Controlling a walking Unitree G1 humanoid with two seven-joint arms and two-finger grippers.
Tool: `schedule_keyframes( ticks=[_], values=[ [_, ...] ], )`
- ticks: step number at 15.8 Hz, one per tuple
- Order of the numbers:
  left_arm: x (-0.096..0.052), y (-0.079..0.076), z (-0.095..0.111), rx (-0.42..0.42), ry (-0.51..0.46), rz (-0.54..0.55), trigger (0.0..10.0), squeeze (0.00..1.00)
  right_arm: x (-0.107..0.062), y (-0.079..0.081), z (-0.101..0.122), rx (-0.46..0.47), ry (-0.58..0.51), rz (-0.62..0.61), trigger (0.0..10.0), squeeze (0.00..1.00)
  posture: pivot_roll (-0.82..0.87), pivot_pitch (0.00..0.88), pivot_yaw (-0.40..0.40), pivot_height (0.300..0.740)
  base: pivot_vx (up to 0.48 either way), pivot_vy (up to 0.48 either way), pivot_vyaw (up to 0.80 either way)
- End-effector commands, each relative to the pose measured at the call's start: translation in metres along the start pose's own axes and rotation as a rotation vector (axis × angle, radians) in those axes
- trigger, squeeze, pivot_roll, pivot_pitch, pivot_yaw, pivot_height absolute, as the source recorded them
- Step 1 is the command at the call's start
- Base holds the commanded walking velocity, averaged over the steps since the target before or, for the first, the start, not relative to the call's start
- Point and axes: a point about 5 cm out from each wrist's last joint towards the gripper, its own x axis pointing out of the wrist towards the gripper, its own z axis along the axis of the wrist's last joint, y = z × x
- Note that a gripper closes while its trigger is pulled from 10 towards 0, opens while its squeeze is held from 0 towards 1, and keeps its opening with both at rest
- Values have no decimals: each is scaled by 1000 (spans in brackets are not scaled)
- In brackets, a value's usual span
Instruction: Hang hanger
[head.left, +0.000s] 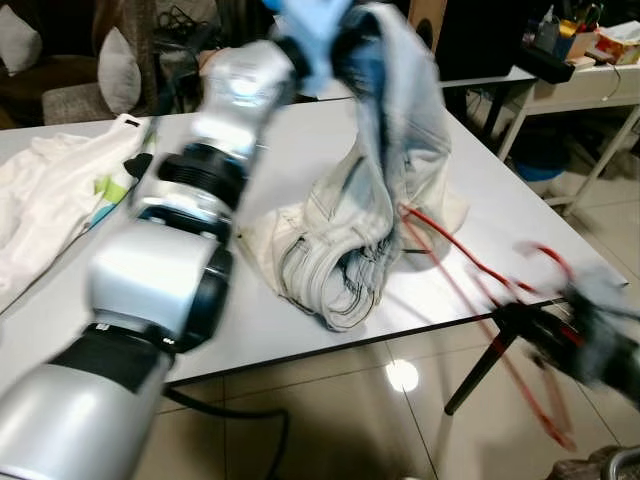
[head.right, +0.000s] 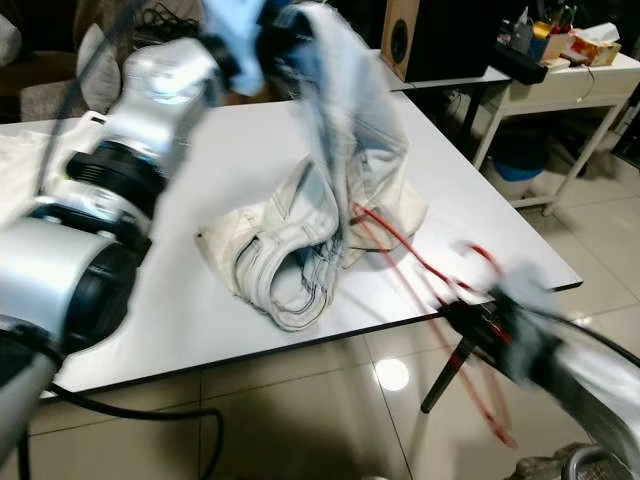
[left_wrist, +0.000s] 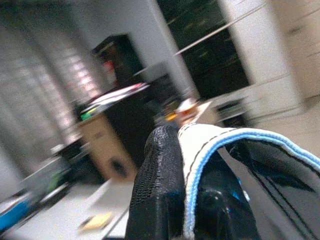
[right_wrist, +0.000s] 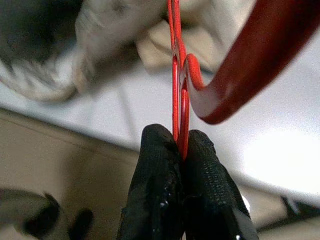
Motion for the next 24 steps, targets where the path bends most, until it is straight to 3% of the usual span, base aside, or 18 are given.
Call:
schedule_keyframes(
  ticks=[1, 2, 4, 5, 7, 8, 9, 11, 14, 16, 18, 20, 22, 24],
  values=[
    [10, -3, 24, 33, -82, -48, 10000, 0, 17, 7, -1, 8, 35, 46, 10000, 0, -147, 0, 30, 740, 0, 0, 0],
    [15, -11, 28, 36, -100, -84, 10000, 0, 34, 13, 5, -9, 28, 101, 10000, 0, -139, 0, 29, 740, 0, 0, 0],
    [24, -21, 37, 31, -136, -117, 10000, 0, 60, 12, 23, -46, -15, 96, 10000, 0, -130, 0, 27, 740, 0, 0, 0],
    [31, -27, 46, 16, -171, -134, 10000, 0, 78, 1, 45, -62, -102, 18, 10000, 0, -127, 0, 27, 740, 0, 0, 0],
    [37, -34, 64, 1, -243, -162, 10000, 0, 96, -25, 97, -78, -323, -173, 10000, 0, -114, 0, 28, 740, 0, 0, 0],
    [38, -35, 68, 0, -261, -170, 10000, 0, 96, -29, 114, -47, -409, -190, 10000, 0, -111, 0, 29, 740, 0, 0, 0],
    [38, -37, 73, 1, -288, -196, 10000, 0, 98, -32, 142, 46, -546, -157, 10000, 0, -101, 0, 24, 740, 0, 0, 0],
    [38, -42, 67, 0, -272, -215, 10000, 0, 107, -24, 130, 29, -487, -114, 10000, 0, -96, 0, 18, 740, 0, 0, 0],
    [38, -58, 49, -2, -228, -272, 10000, 0, 125, 6, 67, -10, -282, 8, 10000, 0, -99, 0, 20, 740, 0, 0, 0],
    [37, -73, 32, 7, -165, -328, 10000, 0, 126, 17, 24, -49, -122, 27, 10000, 0, -105, 0, 28, 740, 0, 0, 0],
    [33, -89, -2, 109, -20, -337, 10000, 0, 103, 21, -16, -115, 52, 37, 10000, 0, -114, 0, 38, 740, 0, 0, 0],
    [31, -88, -13, 132, 33, -292, 10000, 0, 85, 21, -24, -131, 104, 46, 10000, 0, -123, 0, 45, 740, 0, 0, 0],
    [27, -65, -21, 126, 99, -96, 10000, 0, 43, 9, -29, -187, 185, 36, 10000, 0, -134, 0, 55, 740, 0, 0, 0],
    [23, -48, -22, 126, 131, 26, 10000, 0, 27, 4, -30, -220, 215, 41, 10000, 0, -137, 0, 59, 740, 0, 0, 0]
  ],
)
